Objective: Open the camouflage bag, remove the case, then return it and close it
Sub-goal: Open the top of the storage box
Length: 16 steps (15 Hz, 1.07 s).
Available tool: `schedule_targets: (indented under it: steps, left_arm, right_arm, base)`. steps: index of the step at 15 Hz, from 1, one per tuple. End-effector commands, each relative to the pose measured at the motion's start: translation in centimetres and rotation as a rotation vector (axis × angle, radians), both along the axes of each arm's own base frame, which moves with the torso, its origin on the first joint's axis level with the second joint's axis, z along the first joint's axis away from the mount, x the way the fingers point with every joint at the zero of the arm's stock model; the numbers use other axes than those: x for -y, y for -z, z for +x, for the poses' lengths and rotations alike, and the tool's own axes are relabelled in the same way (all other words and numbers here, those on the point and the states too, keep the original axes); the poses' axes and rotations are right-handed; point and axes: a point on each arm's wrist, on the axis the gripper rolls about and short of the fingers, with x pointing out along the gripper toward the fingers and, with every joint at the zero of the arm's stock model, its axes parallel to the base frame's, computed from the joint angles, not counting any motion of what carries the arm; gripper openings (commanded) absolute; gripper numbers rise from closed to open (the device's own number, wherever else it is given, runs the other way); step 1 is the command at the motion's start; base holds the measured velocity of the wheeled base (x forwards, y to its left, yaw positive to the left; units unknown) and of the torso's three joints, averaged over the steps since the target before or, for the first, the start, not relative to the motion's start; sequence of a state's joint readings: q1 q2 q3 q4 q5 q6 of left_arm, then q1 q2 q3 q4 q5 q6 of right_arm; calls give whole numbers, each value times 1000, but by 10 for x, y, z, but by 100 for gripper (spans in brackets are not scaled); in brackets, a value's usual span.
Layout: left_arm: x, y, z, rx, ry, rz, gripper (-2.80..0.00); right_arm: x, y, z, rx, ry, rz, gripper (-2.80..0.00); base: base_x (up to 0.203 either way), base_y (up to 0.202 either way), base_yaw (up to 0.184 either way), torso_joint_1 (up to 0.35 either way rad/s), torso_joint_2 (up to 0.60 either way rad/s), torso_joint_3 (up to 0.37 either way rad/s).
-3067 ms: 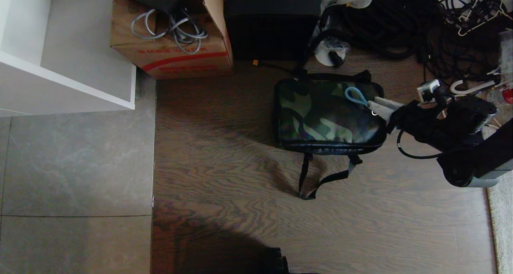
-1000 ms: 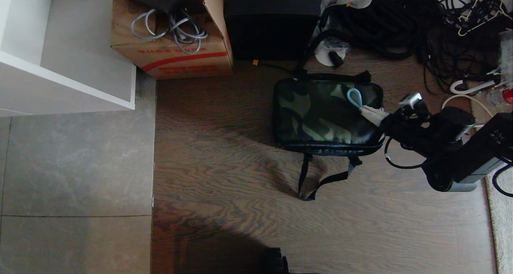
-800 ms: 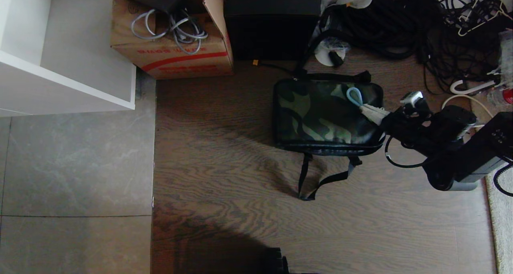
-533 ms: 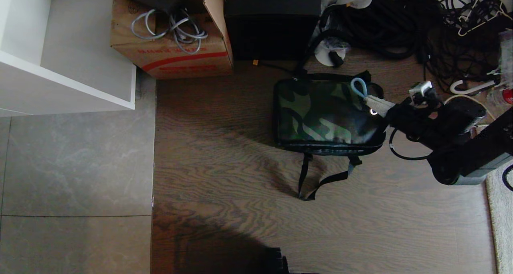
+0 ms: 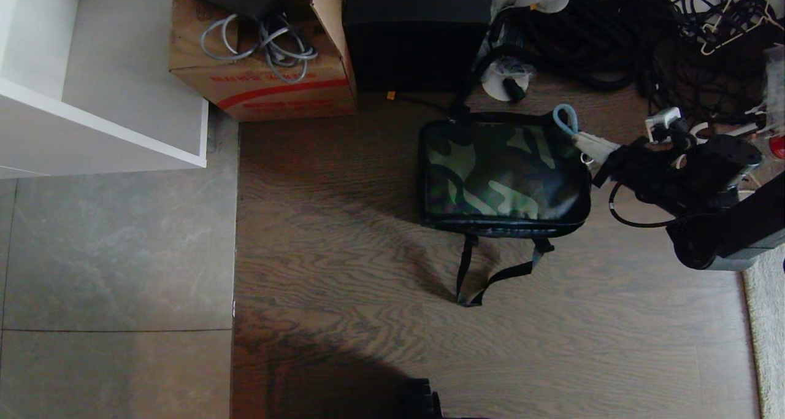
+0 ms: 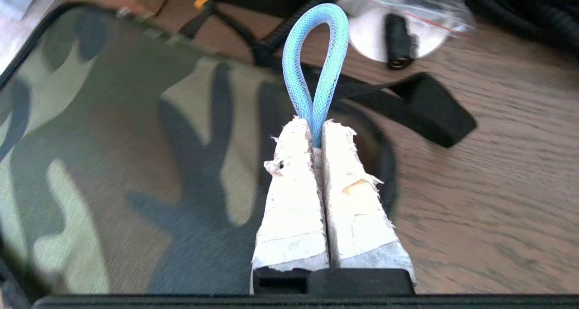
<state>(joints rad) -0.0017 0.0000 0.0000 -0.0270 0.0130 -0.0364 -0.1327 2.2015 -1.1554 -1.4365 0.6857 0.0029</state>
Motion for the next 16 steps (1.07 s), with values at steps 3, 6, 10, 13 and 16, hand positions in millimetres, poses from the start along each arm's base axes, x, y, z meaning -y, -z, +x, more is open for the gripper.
schedule_targets:
  steps: [3,6,10,13,16]
  left_arm:
    - [0,2,0,-6,-1,0,-280]
    - [0,2,0,-6,-1,0,-280]
    - [0,2,0,-6,-1,0,-280]
    - [0,2,0,-6,-1,0,-280]
    - [0,2,0,-6,-1,0,-280]
  right_arm:
    - [6,-16,9,24,46,103,-280]
    - [7,-20,15,4,78,161,-280]
    - [9,-28,24,32,112,210,-280]
    - [11,-35,31,43,122,250,-280]
    - [12,-44,35,69,124,290,-280]
  base:
    - [0,0,0,0,0,0]
    - [0,0,0,0,0,0]
    - [0,0,0,0,0,0]
    - [0,0,0,0,0,0]
    - [0,0,0,0,0,0]
